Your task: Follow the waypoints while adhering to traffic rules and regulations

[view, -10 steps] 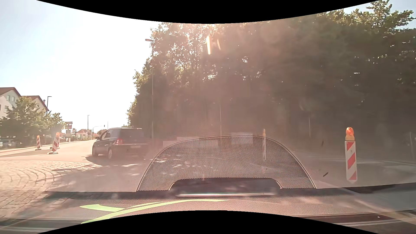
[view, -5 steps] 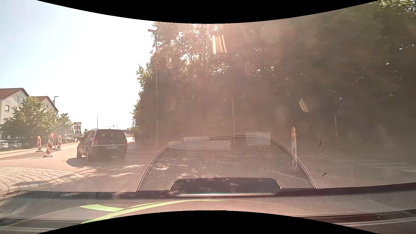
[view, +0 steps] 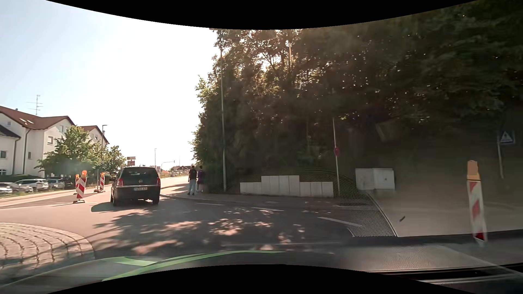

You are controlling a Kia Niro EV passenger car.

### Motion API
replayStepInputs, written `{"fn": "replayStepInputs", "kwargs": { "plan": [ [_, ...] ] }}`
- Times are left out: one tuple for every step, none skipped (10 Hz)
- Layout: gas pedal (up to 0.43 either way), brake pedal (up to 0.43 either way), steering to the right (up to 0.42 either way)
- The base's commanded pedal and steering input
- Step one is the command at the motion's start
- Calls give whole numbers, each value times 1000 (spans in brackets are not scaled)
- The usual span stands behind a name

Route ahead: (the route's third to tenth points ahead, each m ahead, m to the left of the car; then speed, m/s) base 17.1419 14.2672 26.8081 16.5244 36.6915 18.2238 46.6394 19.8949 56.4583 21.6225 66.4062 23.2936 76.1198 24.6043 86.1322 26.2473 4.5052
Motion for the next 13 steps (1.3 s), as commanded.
{"fn": "replayStepInputs", "kwargs": {
  "plan": [
    [130,0,-312],
    [130,0,-321],
    [130,0,-325],
    [130,0,-326],
    [130,0,-326],
    [130,0,-325],
    [130,0,-319],
    [130,0,-311],
    [130,0,-298],
    [130,0,-282],
    [130,0,-266],
    [130,0,-261],
    [130,0,-248]
  ]
}}
